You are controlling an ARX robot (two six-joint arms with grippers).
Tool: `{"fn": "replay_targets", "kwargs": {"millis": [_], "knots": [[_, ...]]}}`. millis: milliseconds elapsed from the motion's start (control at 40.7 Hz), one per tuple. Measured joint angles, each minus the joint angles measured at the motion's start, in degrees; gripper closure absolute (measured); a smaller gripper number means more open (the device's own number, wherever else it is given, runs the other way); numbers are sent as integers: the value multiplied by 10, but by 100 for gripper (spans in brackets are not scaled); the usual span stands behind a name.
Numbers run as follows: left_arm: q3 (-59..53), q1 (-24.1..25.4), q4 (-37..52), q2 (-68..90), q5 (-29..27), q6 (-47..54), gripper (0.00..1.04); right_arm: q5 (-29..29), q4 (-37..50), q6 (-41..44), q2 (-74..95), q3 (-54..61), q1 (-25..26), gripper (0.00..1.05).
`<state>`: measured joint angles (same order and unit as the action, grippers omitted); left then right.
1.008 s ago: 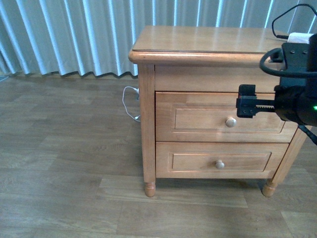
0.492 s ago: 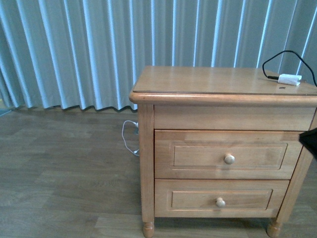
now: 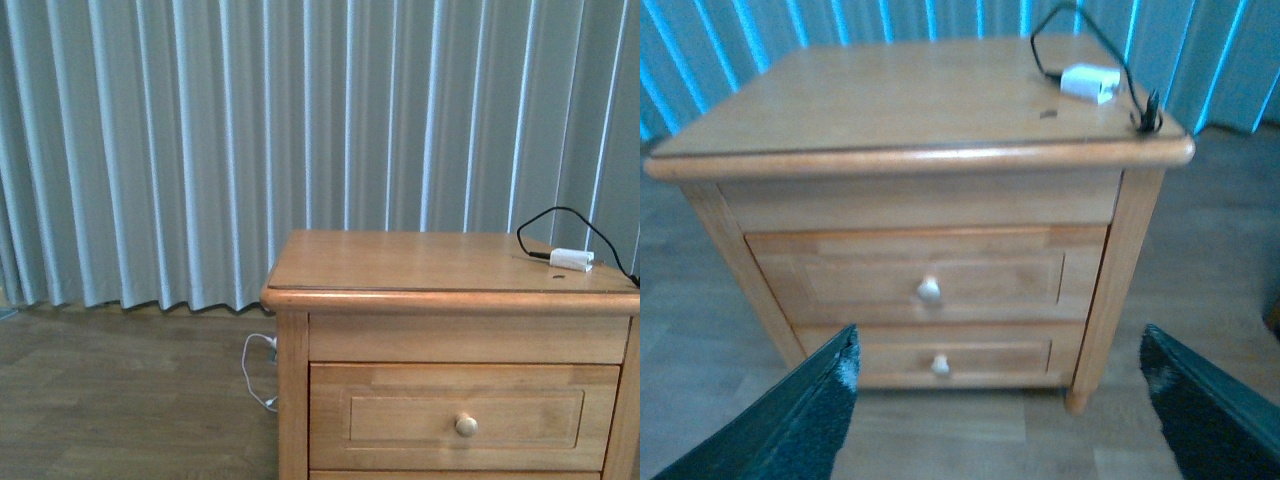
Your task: Place pink marker in drawer with both arms
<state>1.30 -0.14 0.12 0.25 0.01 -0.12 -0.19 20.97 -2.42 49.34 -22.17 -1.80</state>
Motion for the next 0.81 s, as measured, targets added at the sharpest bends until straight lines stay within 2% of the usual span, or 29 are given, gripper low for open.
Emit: {"fn": "replay_targets", "kwargs": {"millis": [123, 197, 320, 442, 811], "knots": [[0, 0, 0, 0, 0, 0, 6, 6, 83, 12, -27, 53, 16, 42], [0, 0, 0, 0, 0, 0, 6, 6, 90, 15, -44, 73, 18, 52], [0, 0, 0, 0, 0, 0, 6, 3, 90, 20, -86, 119, 18, 83], [0, 0, 0, 0, 0, 0, 6, 3, 81, 23, -121, 143, 18, 104], [0, 0, 0, 0, 0, 0, 6, 3, 14, 22, -239, 193, 18, 103]]}}
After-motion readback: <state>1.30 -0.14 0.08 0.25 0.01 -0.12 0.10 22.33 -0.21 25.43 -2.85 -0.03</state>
